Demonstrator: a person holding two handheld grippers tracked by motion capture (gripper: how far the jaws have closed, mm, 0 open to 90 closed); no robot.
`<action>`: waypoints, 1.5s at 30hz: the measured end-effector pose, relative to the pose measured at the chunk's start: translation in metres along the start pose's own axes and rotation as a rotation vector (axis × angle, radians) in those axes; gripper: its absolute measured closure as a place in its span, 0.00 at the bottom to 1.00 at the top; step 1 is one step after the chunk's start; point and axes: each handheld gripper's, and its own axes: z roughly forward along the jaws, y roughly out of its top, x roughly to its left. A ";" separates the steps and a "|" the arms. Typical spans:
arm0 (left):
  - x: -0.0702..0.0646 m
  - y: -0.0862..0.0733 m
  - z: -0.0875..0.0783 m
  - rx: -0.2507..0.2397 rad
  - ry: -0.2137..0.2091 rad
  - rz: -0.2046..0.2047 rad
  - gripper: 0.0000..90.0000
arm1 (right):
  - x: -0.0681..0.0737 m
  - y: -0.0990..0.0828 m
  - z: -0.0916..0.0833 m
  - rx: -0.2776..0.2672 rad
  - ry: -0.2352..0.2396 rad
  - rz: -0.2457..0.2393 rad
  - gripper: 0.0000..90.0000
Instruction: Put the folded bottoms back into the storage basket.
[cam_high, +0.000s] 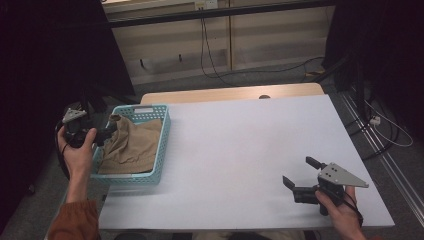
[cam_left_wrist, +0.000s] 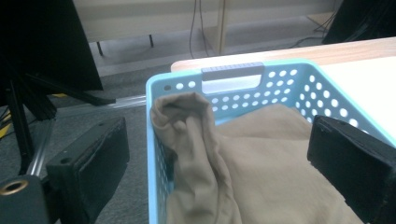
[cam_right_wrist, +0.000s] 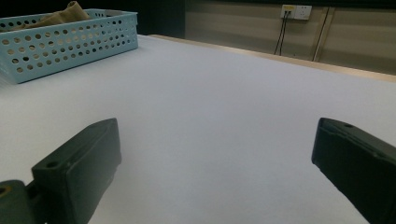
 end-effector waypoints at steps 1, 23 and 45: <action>0.000 -0.002 -0.002 -0.004 0.006 -0.001 0.07 | 0.000 0.000 0.000 -0.001 0.000 -0.001 0.02; -0.018 -0.024 -0.057 -0.075 -0.019 -0.021 0.07 | 0.001 0.001 0.001 -0.006 0.002 -0.005 0.01; -0.082 -0.020 -0.082 -0.182 -0.117 0.060 0.07 | 0.002 0.002 0.000 -0.010 0.002 -0.002 0.01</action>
